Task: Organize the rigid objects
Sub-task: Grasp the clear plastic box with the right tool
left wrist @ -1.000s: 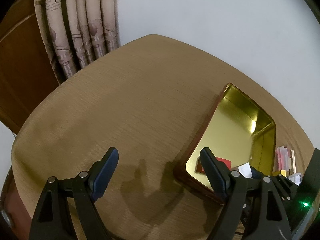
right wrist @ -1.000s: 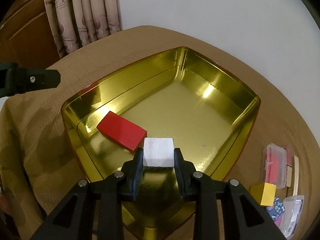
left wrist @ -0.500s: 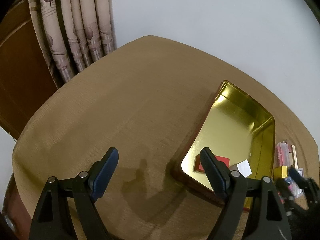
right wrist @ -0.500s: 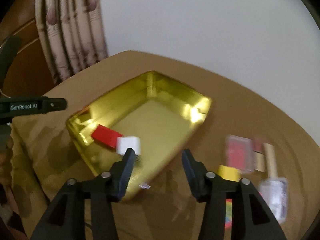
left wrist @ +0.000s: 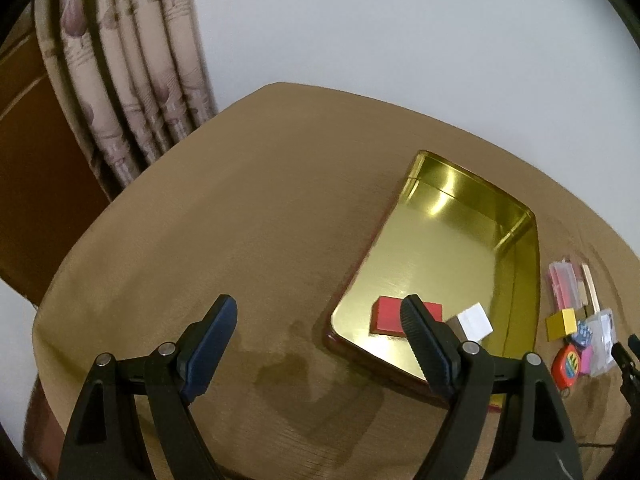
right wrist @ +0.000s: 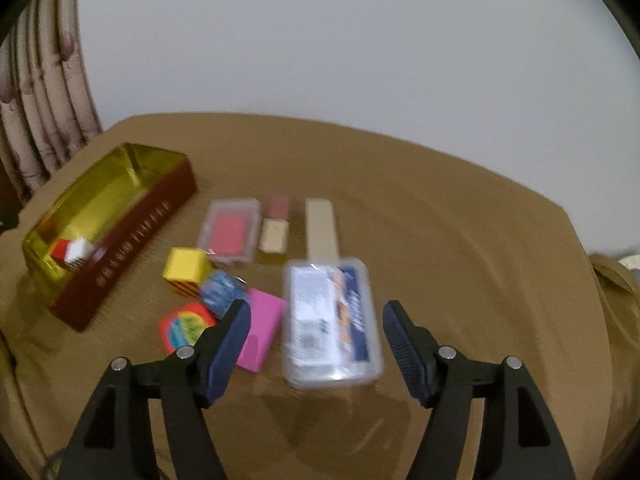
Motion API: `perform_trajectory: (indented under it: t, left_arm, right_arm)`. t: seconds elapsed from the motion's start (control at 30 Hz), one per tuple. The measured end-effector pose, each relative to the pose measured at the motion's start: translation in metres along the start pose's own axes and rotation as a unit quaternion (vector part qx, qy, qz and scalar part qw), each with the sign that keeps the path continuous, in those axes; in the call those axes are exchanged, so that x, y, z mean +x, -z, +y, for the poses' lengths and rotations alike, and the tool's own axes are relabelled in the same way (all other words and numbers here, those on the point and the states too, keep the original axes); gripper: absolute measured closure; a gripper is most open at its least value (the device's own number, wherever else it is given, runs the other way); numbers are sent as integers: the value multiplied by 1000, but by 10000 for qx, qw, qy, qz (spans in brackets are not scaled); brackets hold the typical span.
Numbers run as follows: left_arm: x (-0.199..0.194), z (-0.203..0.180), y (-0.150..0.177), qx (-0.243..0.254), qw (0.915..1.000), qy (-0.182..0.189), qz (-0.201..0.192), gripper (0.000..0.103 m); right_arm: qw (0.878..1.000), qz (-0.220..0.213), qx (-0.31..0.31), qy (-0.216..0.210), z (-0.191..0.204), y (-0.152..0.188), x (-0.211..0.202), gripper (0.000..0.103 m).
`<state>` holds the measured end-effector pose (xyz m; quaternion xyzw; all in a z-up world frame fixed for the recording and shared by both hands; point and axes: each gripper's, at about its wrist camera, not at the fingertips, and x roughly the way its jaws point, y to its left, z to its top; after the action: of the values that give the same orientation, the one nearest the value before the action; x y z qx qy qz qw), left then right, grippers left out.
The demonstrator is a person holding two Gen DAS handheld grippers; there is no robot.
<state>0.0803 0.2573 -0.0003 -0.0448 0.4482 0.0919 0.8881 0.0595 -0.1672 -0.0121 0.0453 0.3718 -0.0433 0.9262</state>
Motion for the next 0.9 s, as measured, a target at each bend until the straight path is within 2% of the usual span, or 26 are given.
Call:
perform_trajectory:
  t: [0.17,0.4,0.5,0.63,0.67,0.7,0.73,0.9]
  left_arm:
    - [-4,-16,3,350,9993,-13,-136,18]
    - [-9,-36,8,777,9965,106,-293,16]
    - [-10,-47,13,973,9946,237,-282,16]
    - [-13,-67,21,1239,9903,587,-229,16]
    - [-14,-72,23,1322,9887,678,-220,16]
    - [-15,-77,25,1395,9872,737,-223,16]
    - [-18,-84,28,1482,9854,803,-240,16]
    - [-21,-116,43,1713,9784,1147,-111,16]
  right_arm:
    - [9998,175,38,41,-6,11,18,33]
    - [9991,263,-32,328,-14,18,40,33]
    - [9995,197,-42,261,-17,17,49,33]
    - [9998,197,-24,101,-23,19,59,33]
    - [9999,156,-3,63,-24,20,60,34]
    - [9999,129,23,23,-25,20,60,40]
    - [9999,96,66,-33,-26,20,60,40]
    - [9998,37,158,128,-38,27,53,40]
